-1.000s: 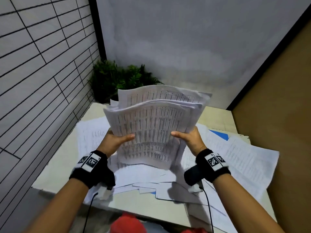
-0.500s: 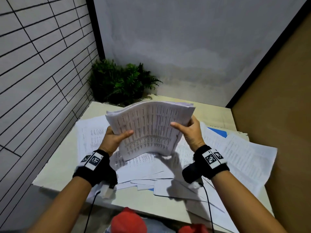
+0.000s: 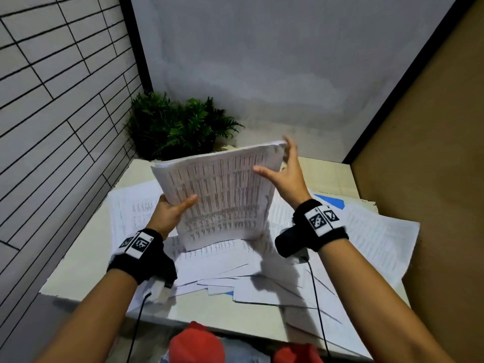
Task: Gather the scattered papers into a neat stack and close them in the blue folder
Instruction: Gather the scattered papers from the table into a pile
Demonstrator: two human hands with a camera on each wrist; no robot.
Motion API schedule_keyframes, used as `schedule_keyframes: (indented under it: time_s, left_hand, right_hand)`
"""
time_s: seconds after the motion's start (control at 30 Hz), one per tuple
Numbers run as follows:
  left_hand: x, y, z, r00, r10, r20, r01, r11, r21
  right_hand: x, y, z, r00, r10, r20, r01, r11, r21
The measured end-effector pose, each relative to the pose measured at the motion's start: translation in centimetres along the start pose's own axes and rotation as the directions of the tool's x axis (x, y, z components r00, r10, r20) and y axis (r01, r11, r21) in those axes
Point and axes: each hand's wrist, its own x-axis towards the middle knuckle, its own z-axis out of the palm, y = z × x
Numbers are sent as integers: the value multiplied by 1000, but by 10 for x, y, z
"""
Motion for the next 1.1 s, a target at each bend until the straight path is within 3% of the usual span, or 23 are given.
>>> schedule_keyframes:
  time_s: [0.07, 0.1, 0.27, 0.4, 0.47, 0.53, 0.57, 0.63, 0.7, 0.73, 0.87, 0.97, 1.0, 1.1]
  left_hand:
    - [1, -5, 2, 999, -8, 53, 7, 1000, 25]
    - [2, -8, 4, 997, 0, 77, -3, 999, 39]
    - [5, -5, 1, 998, 46, -30, -46, 999, 6]
    - [0, -31, 15, 987, -110, -117, 118, 991, 65]
    - [5, -39, 16, 974, -98, -204, 124, 986, 115]
    - [12, -37, 11, 952, -67, -298, 113, 984, 141]
    - [17, -36, 6, 945, -48, -325, 106, 981, 162]
    - [26, -38, 0, 947, -21, -319, 102, 966, 237]
    - [30, -43, -1, 955, -27, -294, 120, 945, 305]
    - [31, -46, 0, 957, -43, -285, 138, 937, 321]
    - [29, -60, 7, 964, -110, -243, 199, 904, 379]
    - [27, -65, 12, 971, -133, -199, 206, 886, 416]
    - [26, -67, 16, 973, -141, -183, 208, 883, 422]
    - [26, -67, 26, 977, -153, -147, 202, 881, 427]
  right_hand:
    - [-3, 13, 7, 961, 167, 219, -198, 972, 126]
    - [-7, 16, 12, 951, 190, 244, -224, 967, 120]
    - [-10, 25, 14, 974, 181, 140, -210, 949, 235]
    - [-18, 64, 27, 914, 288, 287, -298, 954, -9]
    - [-21, 86, 17, 928, 327, 178, -321, 945, -63]
    - [-25, 114, -18, 908, 418, -22, -418, 904, -92]
    - [-28, 131, -42, 861, 492, -125, -504, 858, -99]
    - [-41, 166, -87, 699, 642, -316, -697, 710, -98]
    - [-59, 193, -121, 542, 741, -396, -837, 516, -182]
    - [-67, 202, -132, 499, 750, -434, -866, 452, -214]
    - [-94, 228, -163, 344, 734, -586, -916, 399, -38]
    - [-103, 237, -183, 180, 760, -624, -940, 320, 117]
    - [-105, 240, -188, 181, 754, -632, -937, 328, 122]
    - [-103, 239, -184, 369, 746, -555, -876, 478, 61]
